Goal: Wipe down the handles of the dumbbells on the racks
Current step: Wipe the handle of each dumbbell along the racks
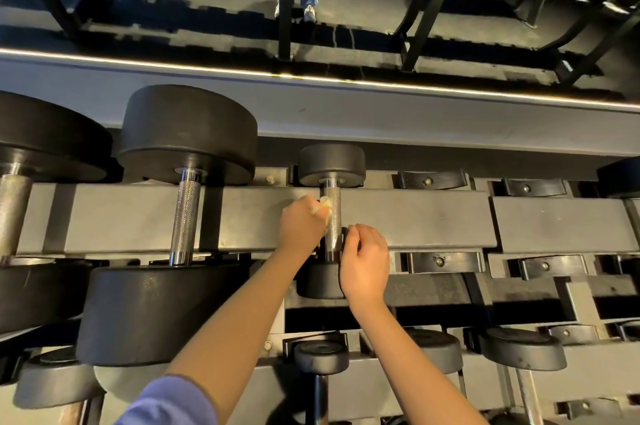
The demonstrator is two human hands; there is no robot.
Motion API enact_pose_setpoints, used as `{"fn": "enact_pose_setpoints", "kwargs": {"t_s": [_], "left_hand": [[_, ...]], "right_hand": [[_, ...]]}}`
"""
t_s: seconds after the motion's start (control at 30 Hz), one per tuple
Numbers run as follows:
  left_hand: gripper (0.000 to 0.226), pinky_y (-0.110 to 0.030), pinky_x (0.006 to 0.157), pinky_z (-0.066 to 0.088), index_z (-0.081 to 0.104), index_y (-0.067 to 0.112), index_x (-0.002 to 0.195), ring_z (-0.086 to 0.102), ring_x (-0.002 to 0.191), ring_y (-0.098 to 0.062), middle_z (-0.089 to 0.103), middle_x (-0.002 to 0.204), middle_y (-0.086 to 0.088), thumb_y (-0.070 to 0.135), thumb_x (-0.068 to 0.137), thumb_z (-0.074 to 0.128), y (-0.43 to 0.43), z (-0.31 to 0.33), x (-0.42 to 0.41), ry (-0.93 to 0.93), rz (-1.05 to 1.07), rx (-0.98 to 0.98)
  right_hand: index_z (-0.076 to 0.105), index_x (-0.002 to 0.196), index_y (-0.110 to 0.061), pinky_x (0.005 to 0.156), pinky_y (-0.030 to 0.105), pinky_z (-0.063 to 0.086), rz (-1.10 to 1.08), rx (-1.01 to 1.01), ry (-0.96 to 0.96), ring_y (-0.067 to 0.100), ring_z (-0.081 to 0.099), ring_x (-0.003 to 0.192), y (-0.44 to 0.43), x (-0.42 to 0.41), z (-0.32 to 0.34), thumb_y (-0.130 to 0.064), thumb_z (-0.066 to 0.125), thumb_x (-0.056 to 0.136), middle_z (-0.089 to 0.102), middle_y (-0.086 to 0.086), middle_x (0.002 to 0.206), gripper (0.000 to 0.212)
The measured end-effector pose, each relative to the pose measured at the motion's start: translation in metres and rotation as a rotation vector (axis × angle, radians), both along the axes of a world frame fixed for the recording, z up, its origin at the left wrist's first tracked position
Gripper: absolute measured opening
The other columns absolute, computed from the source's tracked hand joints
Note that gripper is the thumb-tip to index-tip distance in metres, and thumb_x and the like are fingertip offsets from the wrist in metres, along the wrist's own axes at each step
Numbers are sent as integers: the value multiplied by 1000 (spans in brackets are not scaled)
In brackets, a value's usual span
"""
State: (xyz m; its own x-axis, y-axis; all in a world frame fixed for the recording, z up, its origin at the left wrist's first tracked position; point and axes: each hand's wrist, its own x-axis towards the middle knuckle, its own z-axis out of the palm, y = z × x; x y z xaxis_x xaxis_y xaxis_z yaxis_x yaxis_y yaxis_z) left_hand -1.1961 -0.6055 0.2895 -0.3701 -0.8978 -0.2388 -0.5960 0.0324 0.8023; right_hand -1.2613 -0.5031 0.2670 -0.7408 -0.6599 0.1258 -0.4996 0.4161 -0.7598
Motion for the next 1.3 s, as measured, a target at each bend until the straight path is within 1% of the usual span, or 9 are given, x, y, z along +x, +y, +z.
{"fn": "enact_pose_setpoints", "kwargs": {"t_s": [0.13, 0.27, 0.4, 0.57, 0.77, 0.97, 1.1, 1.2, 1.3], "left_hand": [[30, -14, 50, 37, 52, 15, 65, 48, 55, -8, 51, 62, 3, 22, 93, 57, 10, -6, 14, -35, -100, 73], [25, -23, 57, 43, 56, 12, 68, 52, 63, -14, 52, 64, 1, 21, 91, 61, 16, -15, 21, 11, -77, 109], [22, -19, 52, 38, 58, 9, 75, 52, 60, -12, 55, 65, 2, 23, 92, 58, 11, -5, 9, 85, 61, 86], [24, -24, 53, 37, 59, 4, 74, 48, 60, -15, 53, 64, -1, 22, 90, 59, 17, -4, 11, -11, -32, 78], [26, -24, 69, 43, 58, 17, 64, 56, 75, -16, 57, 70, 1, 13, 91, 58, 29, 1, 27, -86, -160, 167], [18, -22, 68, 46, 70, 9, 85, 59, 74, -14, 63, 77, -1, 20, 92, 57, 20, 20, 24, -30, -121, 124], [25, -13, 63, 39, 70, 8, 83, 59, 73, -12, 65, 77, -2, 25, 94, 56, 15, 33, 18, -8, -216, 97], [23, -10, 56, 35, 61, 20, 71, 53, 65, -10, 56, 66, 5, 22, 93, 56, 13, 40, 15, -30, -236, -5], [17, -18, 74, 43, 66, 13, 102, 60, 86, -16, 65, 92, -4, 21, 94, 54, 7, 46, 14, 17, -168, -89]], "right_hand": [[64, 80, -11, 73, 35, 46, -7, 2, 8, 15, 52, 79, 0, 1, 1, -13, 45, 97, 59, -3, 78, 25], [62, 77, -10, 72, 35, 45, -8, 1, 7, 15, 51, 77, 0, 1, 2, -13, 45, 97, 57, -4, 76, 26], [59, 74, -12, 70, 33, 44, -7, 0, 2, 14, 50, 74, -1, 1, 2, -14, 43, 97, 55, -5, 73, 28], [48, 66, -19, 64, 31, 39, 3, -39, 30, 15, 46, 68, 0, 1, 3, -29, 29, 92, 49, -6, 67, 33], [52, 68, -17, 66, 33, 41, -2, -38, 35, 16, 48, 70, -1, 0, 0, -23, 35, 94, 52, -4, 69, 31], [68, 84, -13, 73, 34, 46, 62, -22, 45, 14, 55, 80, 0, 1, -1, -26, 39, 94, 64, -3, 83, 33], [70, 100, -16, 73, 25, 48, 129, -84, -262, 11, 60, 85, 0, -2, 10, -18, 49, 97, 68, -3, 90, 21], [69, 99, -14, 73, 22, 50, 82, -148, -492, 10, 62, 82, -9, -7, 24, -13, 55, 94, 69, -1, 88, 15], [68, 92, -16, 69, 20, 49, 19, -120, -480, 11, 62, 78, -21, -19, 34, -15, 60, 92, 67, -2, 82, 8]]}}
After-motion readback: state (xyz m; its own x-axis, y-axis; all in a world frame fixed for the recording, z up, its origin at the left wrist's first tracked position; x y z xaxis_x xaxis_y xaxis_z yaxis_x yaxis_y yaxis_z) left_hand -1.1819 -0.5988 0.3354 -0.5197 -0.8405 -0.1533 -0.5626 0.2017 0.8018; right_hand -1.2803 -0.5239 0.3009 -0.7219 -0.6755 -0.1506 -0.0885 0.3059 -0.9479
